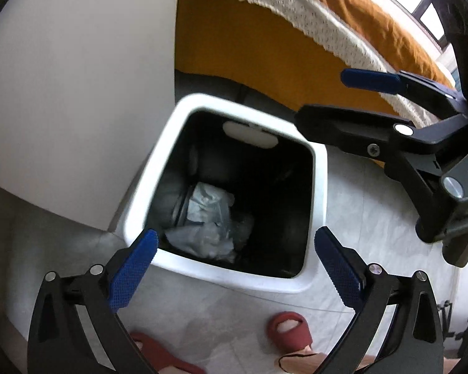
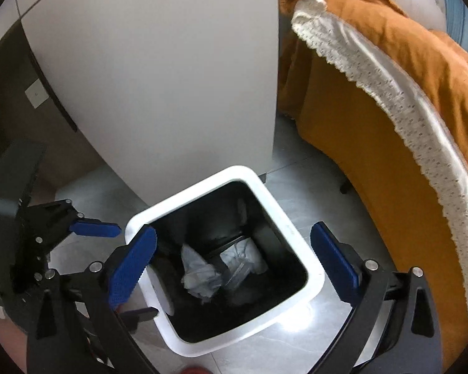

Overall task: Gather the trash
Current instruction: 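Raise both tools back toward the desk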

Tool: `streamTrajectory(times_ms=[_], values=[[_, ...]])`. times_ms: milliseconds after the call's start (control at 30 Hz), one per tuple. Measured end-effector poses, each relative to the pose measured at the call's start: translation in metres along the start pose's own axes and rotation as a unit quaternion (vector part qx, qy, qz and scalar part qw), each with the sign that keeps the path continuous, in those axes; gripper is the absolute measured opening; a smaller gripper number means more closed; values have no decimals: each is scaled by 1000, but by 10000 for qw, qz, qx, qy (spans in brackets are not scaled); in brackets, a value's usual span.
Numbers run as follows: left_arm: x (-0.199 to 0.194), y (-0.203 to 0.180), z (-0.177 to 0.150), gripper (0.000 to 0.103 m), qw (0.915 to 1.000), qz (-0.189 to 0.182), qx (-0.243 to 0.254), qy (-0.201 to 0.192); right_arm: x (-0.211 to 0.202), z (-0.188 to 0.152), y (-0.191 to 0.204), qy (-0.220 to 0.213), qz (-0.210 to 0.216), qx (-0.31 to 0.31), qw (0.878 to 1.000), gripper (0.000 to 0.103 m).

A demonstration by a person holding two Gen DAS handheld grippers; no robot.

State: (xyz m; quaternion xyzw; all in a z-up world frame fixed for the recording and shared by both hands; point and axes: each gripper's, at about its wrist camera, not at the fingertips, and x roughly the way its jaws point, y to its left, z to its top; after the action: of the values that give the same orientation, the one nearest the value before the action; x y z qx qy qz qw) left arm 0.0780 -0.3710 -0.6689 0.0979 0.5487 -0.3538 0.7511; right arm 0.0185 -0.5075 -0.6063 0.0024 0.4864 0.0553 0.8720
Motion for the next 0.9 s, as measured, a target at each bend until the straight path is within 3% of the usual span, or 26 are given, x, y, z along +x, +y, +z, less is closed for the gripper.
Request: streamTrajectory(times_ms=[233,533,733,900], values=[[-64,4,19,98,9998,108,-81,-159,-54,37,9,-92,-123,150,9998,98],[-203,-6,70,98,9965,245,-279,-748,-172,123,42,-643,-123,27,9979,98],[-307,-3,98,98,9892,516,-405,-1312,-250,180,68,-1161,-69,-143,9931,98],[-393,12,107,98,9770,811,-809,-1801,-301,224,96,-1542,75,-345,9874,98]])
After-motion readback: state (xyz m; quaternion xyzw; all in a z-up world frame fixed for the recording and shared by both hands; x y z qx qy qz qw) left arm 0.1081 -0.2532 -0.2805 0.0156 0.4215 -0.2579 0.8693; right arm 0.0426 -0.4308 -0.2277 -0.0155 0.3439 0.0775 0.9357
